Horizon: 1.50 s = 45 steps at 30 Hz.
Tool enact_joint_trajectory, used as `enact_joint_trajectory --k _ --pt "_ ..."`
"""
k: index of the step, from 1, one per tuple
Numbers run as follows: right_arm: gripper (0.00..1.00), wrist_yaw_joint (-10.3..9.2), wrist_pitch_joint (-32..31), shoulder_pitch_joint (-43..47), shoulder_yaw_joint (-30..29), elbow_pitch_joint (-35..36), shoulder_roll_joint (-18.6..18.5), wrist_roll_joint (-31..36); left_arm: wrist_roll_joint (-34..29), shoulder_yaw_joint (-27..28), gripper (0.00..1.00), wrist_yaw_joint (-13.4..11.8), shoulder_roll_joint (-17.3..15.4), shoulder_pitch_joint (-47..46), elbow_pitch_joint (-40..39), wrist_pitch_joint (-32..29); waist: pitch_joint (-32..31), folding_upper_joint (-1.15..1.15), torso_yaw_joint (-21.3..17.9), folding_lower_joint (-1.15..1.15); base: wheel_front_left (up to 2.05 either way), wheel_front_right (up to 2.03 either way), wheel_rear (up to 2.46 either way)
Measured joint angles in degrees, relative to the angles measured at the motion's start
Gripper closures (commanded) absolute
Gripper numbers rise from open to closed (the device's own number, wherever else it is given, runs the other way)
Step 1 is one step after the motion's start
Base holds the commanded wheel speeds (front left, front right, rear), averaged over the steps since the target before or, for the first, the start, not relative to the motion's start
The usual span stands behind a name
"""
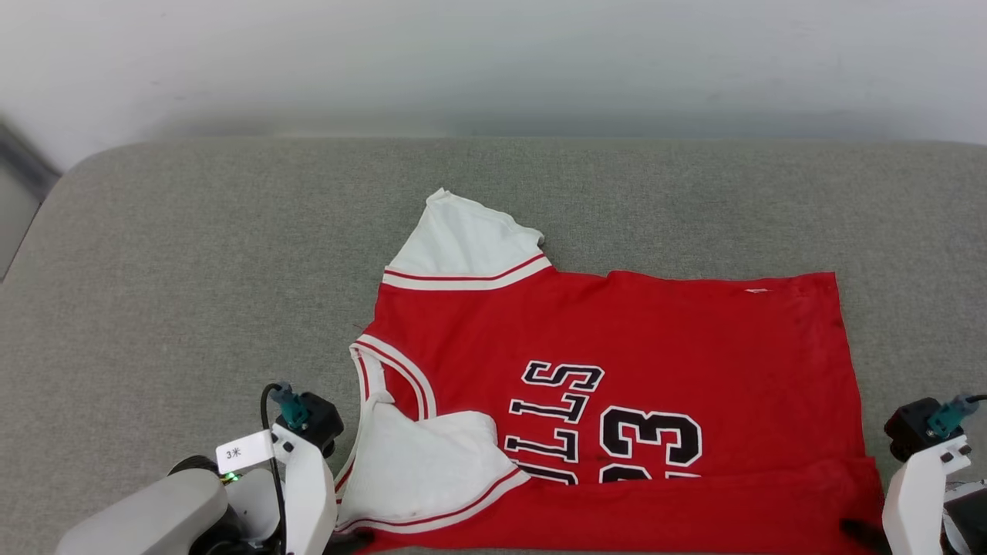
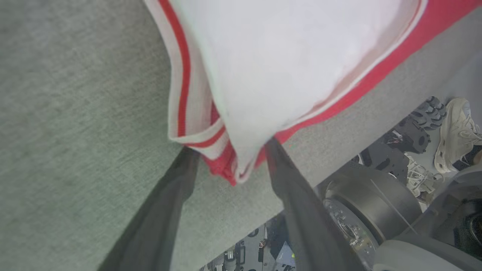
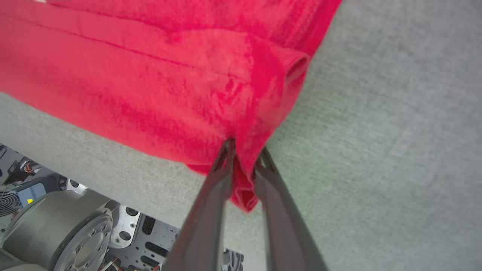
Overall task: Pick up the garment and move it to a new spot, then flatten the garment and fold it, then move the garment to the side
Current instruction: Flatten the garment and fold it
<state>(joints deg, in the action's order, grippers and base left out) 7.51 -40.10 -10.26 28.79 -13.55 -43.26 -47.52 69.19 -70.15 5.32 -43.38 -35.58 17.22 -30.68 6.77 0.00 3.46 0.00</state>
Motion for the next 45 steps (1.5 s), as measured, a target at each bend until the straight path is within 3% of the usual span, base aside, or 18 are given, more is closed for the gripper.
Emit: enact_joint_trajectory --k 3,8,14,19,24,29,35,41,45 --pt "0.0 0.0 3.3 -0.1 -1.2 0.6 0.8 1.2 -0.8 0.3 0.0 0.2 -0.1 -0.2 -0.2 1.1 -0.8 0.0 0.2 0.0 0.0 0.0 0.0" --pt "0.0 -0.01 12.5 -0.5 -5.7 3.2 1.4 4.0 -1.8 2.2 0.0 0.1 -3.1 -3.1 -2.3 2.2 -3.1 0.0 0.7 0.0 0.0 0.0 0.0" --pt "0.0 -0.01 26.0 -1.4 -15.5 6.7 6.4 12.3 -5.6 6.1 0.0 -1.0 -5.2 -9.4 -4.8 6.4 -4.3 0.0 0.6 0.01 0.0 0.0 0.0" --pt "0.0 -0.01 33.6 -0.9 -22.3 12.0 13.2 20.7 -9.1 9.3 0.0 -2.8 -3.6 -15.0 -2.8 10.9 -2.4 0.0 -0.5 0.0 0.0 0.0 0.0" --pt "0.0 0.0 39.0 0.8 -26.8 18.8 18.8 27.4 -9.9 11.7 0.0 -3.1 -0.4 -21.7 1.7 11.5 1.3 0.0 -2.1 0.0 0.0 0.0 0.0" --pt "0.0 -0.01 41.7 2.3 -29.1 23.4 23.5 30.9 -9.1 12.9 0.0 -2.1 2.7 -29.4 7.5 7.1 6.2 0.0 -4.0 -0.01 0.0 0.0 0.0" --pt "0.0 -0.01 43.3 2.1 -29.2 26.8 27.2 33.1 -7.0 12.9 0.0 -1.1 5.6 -38.3 14.4 -3.5 12.6 0.0 -6.9 -0.01 0.0 0.0 0.0" --pt "0.0 -0.01 45.0 -0.2 -27.7 27.2 28.7 33.9 -5.9 11.6 0.0 -0.8 6.9 -44.9 19.9 -14.2 18.7 0.0 -10.1 -0.01 0.0 0.0 0.0" --pt "0.0 0.0 45.9 -1.7 -27.0 26.7 29.1 34.0 -5.9 11.3 0.0 -1.1 7.6 -47.1 22.7 -17.5 22.4 0.0 -12.2 -0.02 0.0 0.0 0.0"
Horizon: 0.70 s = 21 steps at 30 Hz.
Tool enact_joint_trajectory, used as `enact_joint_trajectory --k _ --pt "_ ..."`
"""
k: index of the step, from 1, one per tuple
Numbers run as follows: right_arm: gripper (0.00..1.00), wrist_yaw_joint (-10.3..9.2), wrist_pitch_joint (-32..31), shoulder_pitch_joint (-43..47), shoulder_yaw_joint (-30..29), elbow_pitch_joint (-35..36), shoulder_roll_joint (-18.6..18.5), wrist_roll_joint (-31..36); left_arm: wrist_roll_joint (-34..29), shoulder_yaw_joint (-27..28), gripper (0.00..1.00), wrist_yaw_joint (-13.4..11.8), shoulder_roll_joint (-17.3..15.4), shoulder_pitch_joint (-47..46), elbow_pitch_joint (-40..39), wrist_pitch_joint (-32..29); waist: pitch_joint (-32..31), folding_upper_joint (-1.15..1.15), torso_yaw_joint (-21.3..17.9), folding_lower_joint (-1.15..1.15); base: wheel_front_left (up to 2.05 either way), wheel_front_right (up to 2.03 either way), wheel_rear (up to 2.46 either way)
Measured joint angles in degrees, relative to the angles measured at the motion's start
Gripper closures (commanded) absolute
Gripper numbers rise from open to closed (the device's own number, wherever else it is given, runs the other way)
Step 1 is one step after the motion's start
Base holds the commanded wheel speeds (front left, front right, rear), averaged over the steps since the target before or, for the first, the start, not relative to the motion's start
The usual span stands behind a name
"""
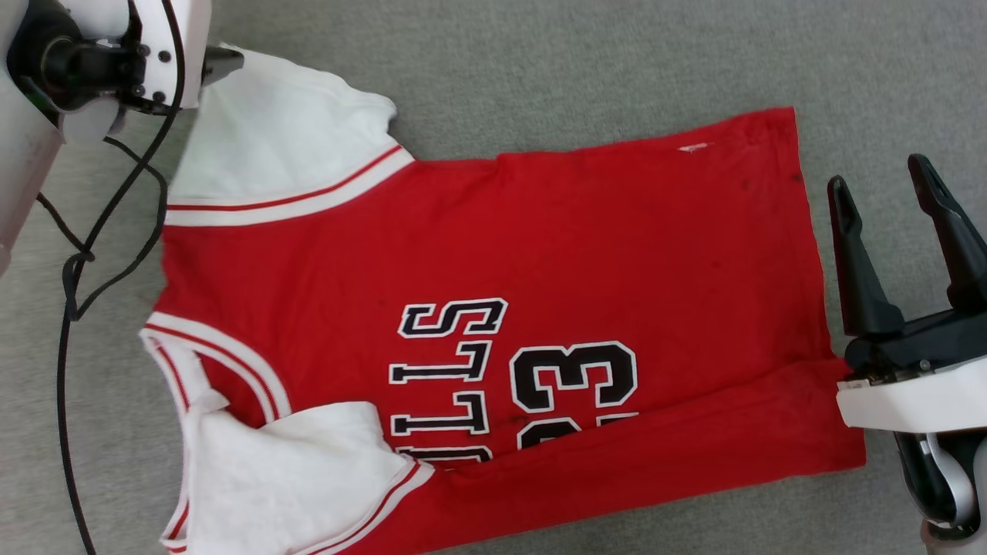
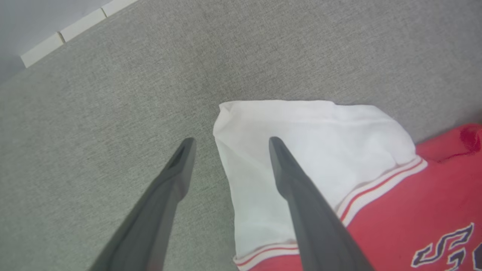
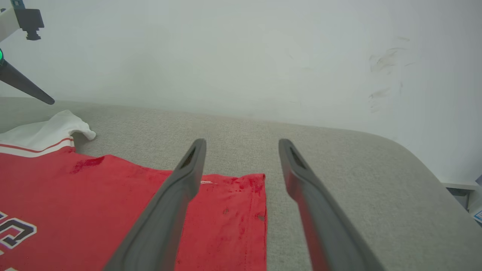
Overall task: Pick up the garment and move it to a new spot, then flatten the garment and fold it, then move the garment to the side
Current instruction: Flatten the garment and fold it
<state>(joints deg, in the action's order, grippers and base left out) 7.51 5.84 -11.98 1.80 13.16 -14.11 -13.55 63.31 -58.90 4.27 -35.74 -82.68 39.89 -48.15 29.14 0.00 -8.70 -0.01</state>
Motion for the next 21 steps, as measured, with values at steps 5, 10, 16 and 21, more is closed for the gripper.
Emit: enact_joint_trajectory --k 5,10,16,21 --pt "0.0 -0.01 1.0 -1.3 0.7 -0.9 0.5 0.0 -1.2 -1.4 0.0 -0.3 -0.2 -0.6 3.4 -1.1 3.5 0.0 -2.1 0.0 0.0 0.0 0.0" --pt "0.0 0.0 1.7 -2.0 0.7 -2.2 0.6 0.1 0.0 -1.2 0.34 0.4 0.0 -0.5 4.8 -2.2 5.0 0.0 -2.8 0.0 0.0 0.0 0.0" --pt "0.0 0.0 1.2 -3.8 0.5 -3.0 -1.4 0.5 0.1 -2.4 1.0 1.8 1.4 1.5 4.9 -0.6 2.9 0.0 -1.6 0.01 0.0 0.0 0.0" --pt "0.0 -0.01 -4.7 -7.9 0.8 -3.9 -7.8 0.6 -1.0 -3.8 1.0 2.6 2.4 2.4 4.0 2.2 0.4 0.0 0.2 0.01 0.0 0.0 0.0"
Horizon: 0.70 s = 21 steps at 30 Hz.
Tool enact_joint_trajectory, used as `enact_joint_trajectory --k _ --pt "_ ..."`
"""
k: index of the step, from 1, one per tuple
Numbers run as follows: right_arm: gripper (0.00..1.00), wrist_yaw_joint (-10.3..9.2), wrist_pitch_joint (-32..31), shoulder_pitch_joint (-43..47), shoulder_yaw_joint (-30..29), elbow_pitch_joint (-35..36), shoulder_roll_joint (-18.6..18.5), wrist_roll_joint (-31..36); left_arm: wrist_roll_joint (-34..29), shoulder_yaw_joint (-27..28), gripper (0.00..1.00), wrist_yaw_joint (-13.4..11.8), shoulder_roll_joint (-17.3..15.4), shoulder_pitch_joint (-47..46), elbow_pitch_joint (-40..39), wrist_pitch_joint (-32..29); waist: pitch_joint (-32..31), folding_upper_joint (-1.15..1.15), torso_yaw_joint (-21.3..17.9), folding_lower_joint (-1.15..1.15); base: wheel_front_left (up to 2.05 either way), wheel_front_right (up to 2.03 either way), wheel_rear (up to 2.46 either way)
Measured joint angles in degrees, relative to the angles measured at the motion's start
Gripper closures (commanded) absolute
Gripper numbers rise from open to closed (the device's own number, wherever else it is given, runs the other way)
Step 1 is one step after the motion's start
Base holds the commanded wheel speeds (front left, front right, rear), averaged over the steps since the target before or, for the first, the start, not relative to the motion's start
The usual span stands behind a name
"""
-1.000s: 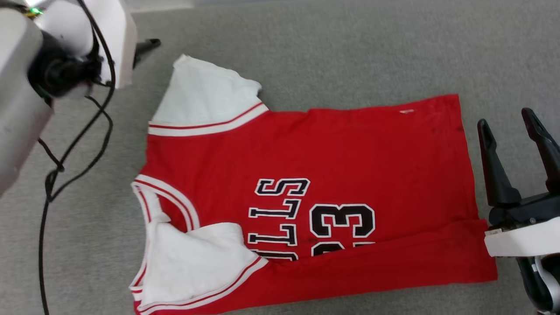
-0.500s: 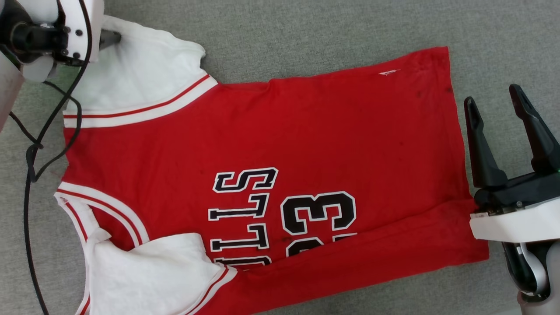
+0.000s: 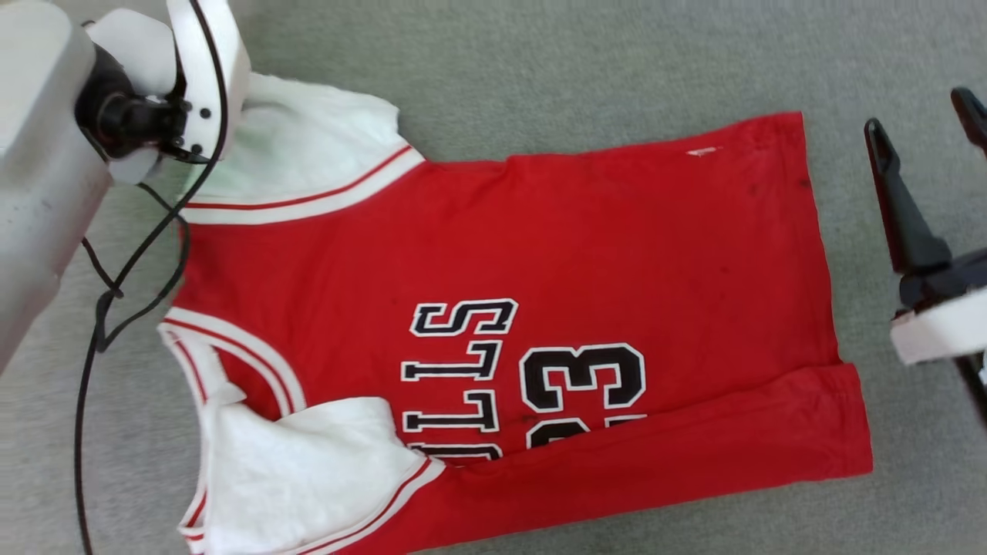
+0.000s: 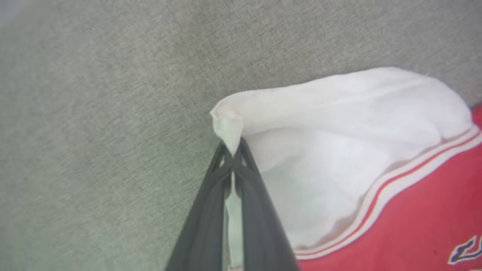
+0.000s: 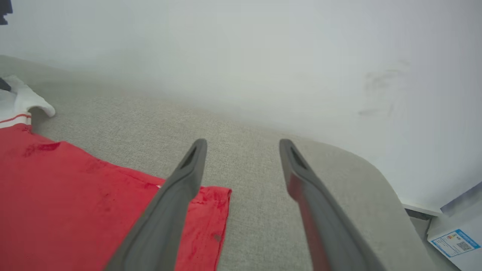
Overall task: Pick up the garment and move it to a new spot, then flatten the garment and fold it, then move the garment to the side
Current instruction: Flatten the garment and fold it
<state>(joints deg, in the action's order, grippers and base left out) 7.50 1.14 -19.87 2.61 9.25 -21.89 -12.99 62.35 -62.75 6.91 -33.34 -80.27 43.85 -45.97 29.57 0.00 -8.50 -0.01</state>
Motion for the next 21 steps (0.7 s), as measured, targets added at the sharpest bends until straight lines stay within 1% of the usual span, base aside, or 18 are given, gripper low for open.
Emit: enact_joint_trajectory --k 5,9,13,17,21 --pt "0.0 0.0 -14.6 -6.2 5.4 -1.8 -9.2 -4.4 -0.6 -1.4 1.0 0.3 0.5 0.5 -2.6 3.3 -2.9 0.0 2.2 0.0 0.0 0.0 0.0" --pt "0.0 0.0 -28.2 -11.6 11.4 -4.3 -16.4 -10.9 -0.7 -3.1 1.0 0.4 0.8 1.5 -6.4 5.5 -4.7 0.0 4.4 0.01 0.0 0.0 0.0" --pt "0.0 0.01 -39.9 -17.3 17.7 -6.3 -22.1 -17.5 -0.6 -4.3 1.0 0.4 0.5 1.7 -9.9 7.4 -5.8 0.0 6.6 0.0 0.0 0.0 0.0" --pt "0.0 0.0 -51.0 -22.6 23.2 -10.0 -25.1 -23.8 -0.5 -5.2 1.0 0.4 0.4 1.6 -12.4 9.0 -5.8 0.0 8.6 0.01 0.0 0.0 0.0" --pt "0.0 0.01 -58.4 -27.1 25.7 -14.3 -26.0 -26.5 -0.5 -5.9 1.0 0.4 0.8 1.2 -14.3 10.3 -4.9 0.0 10.1 0.01 0.0 0.0 0.0"
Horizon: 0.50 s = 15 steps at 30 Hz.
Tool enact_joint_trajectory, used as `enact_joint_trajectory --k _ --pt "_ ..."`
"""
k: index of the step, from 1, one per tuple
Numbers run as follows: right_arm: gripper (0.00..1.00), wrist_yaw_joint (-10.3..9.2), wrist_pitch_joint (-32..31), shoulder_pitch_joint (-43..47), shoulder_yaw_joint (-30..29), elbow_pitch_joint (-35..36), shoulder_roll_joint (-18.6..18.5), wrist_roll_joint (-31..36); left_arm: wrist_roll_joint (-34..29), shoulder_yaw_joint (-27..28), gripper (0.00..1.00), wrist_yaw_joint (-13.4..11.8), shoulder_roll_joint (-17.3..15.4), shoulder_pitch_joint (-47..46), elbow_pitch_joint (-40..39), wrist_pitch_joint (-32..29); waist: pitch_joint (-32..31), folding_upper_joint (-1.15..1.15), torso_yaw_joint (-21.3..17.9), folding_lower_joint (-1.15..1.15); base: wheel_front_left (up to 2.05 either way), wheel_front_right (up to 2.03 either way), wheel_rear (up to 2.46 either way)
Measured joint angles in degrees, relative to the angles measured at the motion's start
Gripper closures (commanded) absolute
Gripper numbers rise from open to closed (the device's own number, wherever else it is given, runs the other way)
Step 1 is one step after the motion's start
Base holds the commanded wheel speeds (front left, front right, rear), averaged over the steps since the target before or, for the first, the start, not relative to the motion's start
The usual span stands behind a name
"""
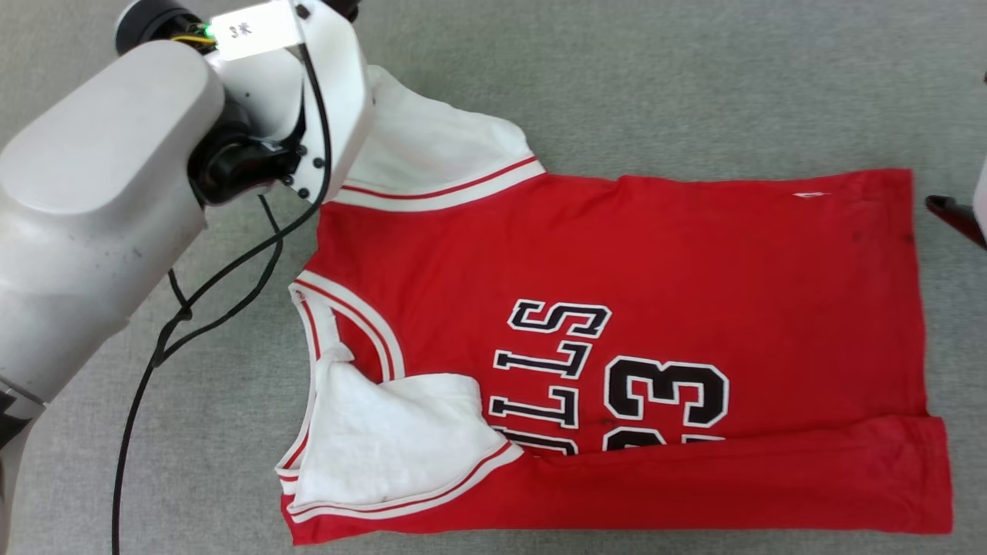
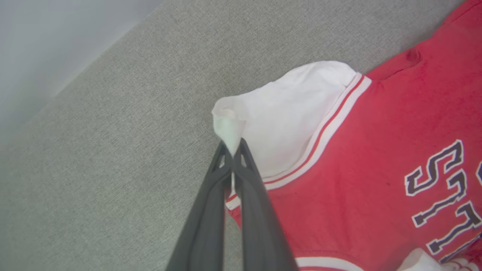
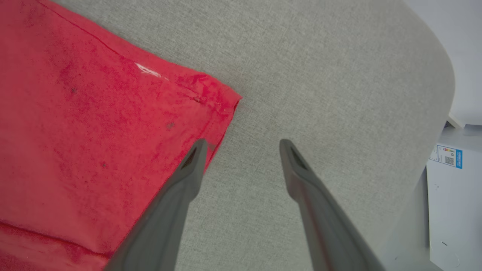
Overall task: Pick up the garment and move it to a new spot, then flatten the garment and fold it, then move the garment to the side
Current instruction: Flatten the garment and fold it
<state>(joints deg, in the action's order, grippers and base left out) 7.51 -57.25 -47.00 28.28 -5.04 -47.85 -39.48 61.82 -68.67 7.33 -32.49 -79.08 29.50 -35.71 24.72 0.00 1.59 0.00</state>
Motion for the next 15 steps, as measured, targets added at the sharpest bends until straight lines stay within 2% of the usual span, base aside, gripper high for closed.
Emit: enact_joint_trajectory --k 5,12,15 --pt "0.0 -0.01 -2.4 -3.4 0.1 -6.3 2.0 -0.3 -0.1 -1.1 1.0 0.0 0.4 -1.4 -2.0 1.1 1.9 0.0 1.6 0.0 0.0 0.0 0.0" --pt "0.0 -0.01 -0.2 -4.4 1.0 -13.3 4.9 1.0 -0.5 -2.1 1.0 0.0 0.5 -3.7 -4.5 2.2 4.7 0.0 3.6 0.0 0.0 0.0 0.0" --pt "0.0 -0.05 0.0 -4.0 2.3 -14.6 4.6 0.4 -0.5 -2.6 1.0 0.0 0.1 -4.2 -5.3 2.7 5.5 0.0 4.2 0.0 0.0 0.0 0.0"
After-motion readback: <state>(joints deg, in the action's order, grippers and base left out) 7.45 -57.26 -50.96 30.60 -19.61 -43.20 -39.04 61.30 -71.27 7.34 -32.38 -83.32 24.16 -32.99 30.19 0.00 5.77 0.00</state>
